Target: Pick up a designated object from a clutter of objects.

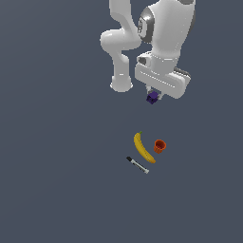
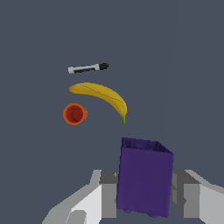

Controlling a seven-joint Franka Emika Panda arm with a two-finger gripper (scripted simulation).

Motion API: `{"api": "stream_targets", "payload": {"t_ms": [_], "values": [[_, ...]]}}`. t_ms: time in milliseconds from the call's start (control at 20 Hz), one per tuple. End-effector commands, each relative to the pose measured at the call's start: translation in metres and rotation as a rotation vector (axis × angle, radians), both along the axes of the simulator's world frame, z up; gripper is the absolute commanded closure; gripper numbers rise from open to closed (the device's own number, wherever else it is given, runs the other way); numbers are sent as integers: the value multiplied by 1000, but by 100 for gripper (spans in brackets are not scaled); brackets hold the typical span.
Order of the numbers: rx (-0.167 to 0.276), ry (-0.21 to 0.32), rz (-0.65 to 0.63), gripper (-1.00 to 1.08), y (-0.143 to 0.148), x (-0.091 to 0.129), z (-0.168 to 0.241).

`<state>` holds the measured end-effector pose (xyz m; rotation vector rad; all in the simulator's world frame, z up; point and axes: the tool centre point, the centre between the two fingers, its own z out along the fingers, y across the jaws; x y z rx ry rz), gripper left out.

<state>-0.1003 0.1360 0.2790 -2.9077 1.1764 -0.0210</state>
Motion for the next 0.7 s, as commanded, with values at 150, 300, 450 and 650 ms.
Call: {"api": "stream_targets", "payload": {"t_ms": [150, 300, 450, 650], "values": [[0, 6, -1, 108, 12, 0, 46], [0, 9, -2, 108, 17, 1, 66], [1, 11, -2, 108, 22, 3, 82], [1, 13, -2, 108, 26, 4, 97]]}}
